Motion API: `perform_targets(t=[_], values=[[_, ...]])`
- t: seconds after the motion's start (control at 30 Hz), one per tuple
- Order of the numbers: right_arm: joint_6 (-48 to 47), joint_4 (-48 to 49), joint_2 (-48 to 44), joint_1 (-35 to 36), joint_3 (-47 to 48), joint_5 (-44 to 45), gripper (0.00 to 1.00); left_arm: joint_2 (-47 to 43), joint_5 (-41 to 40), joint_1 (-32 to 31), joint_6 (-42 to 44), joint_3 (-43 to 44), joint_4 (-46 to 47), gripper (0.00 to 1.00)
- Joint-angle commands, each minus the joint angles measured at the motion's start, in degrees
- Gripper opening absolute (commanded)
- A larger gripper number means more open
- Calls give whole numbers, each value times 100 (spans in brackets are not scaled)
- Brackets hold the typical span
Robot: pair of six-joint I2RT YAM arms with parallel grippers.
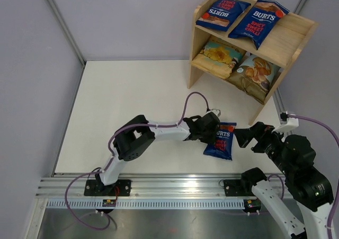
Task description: Place and organize the chips bags onto the shelf
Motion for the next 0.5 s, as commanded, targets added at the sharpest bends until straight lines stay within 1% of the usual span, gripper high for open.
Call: perform_targets(t=[0.0,0.07,0.1,0.13,0.17,0.23,0.3,0.37,0.4,0.47], values=[[-127,101,-115,-12,59,123,99,-264,-477,-21,-8,-391,74,21],[-127,153,-141,-12,-63,106,100,-537,-749,-21,-69,-629,286,12],[-75,241,-211,-12,-125,79,99,-677,-959,-21,-87,-787,373,9],[-74,328,-255,-12,-212,18,99,-975,-1074,-13,-87,-1015,452,1],[-39,434,-317,-12,-422,-148,99,-1117,-1223,-13,-96,-1139,505,0],[119,750,-510,-12,-660,-185,99,-1537,-1504,40,-87,-1498,654,0],[451,1039,-616,-3,-1021,-185,100,-1820,-1585,101,-78,-1701,734,0],[646,1234,-590,-12,-1380,-630,100,-2188,-1620,207,18,-1973,857,0],[734,1487,-520,-12,-1513,-789,100,-2304,-1603,251,88,-2053,892,0],[936,1717,-423,-12,-1890,-1193,99,-2610,-1576,312,361,-2185,902,0]])
